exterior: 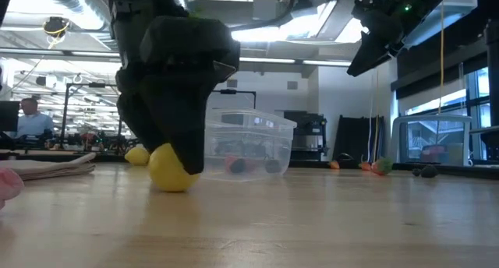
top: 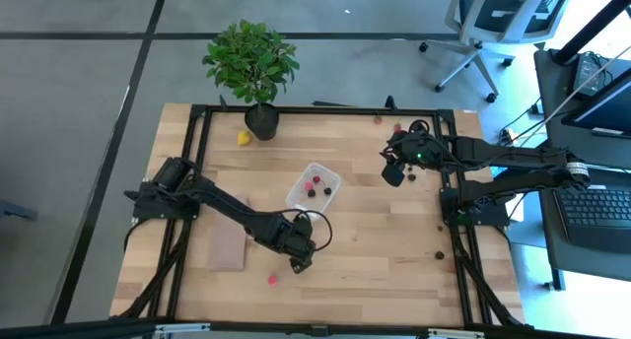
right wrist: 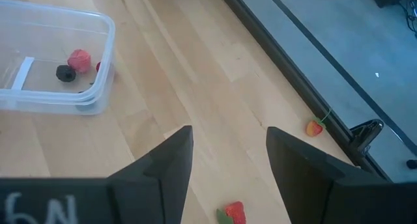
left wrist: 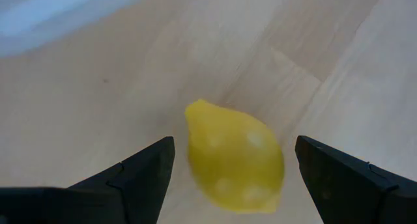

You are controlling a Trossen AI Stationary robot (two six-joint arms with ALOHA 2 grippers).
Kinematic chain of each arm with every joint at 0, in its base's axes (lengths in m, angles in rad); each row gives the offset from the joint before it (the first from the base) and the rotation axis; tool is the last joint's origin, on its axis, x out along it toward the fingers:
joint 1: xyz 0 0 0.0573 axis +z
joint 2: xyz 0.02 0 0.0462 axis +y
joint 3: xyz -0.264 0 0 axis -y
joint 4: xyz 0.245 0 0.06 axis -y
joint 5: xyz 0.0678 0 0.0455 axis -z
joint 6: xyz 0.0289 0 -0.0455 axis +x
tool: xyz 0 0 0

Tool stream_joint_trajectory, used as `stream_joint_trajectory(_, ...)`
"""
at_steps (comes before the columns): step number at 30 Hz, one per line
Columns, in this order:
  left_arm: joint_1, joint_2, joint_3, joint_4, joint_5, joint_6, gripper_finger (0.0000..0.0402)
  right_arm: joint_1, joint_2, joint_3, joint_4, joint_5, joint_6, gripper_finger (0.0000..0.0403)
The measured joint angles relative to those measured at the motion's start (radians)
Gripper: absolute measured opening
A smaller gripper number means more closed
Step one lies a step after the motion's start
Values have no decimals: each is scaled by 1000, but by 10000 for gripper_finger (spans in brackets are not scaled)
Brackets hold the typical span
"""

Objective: Pick and placing Produce into tupperware
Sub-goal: Put the bottom lemon into the transparent bin

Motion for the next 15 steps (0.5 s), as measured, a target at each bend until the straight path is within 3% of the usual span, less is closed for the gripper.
stream_joint_trajectory(15,28,23,-1,-3,10,2,310,0,0,0,-1,0,0,197)
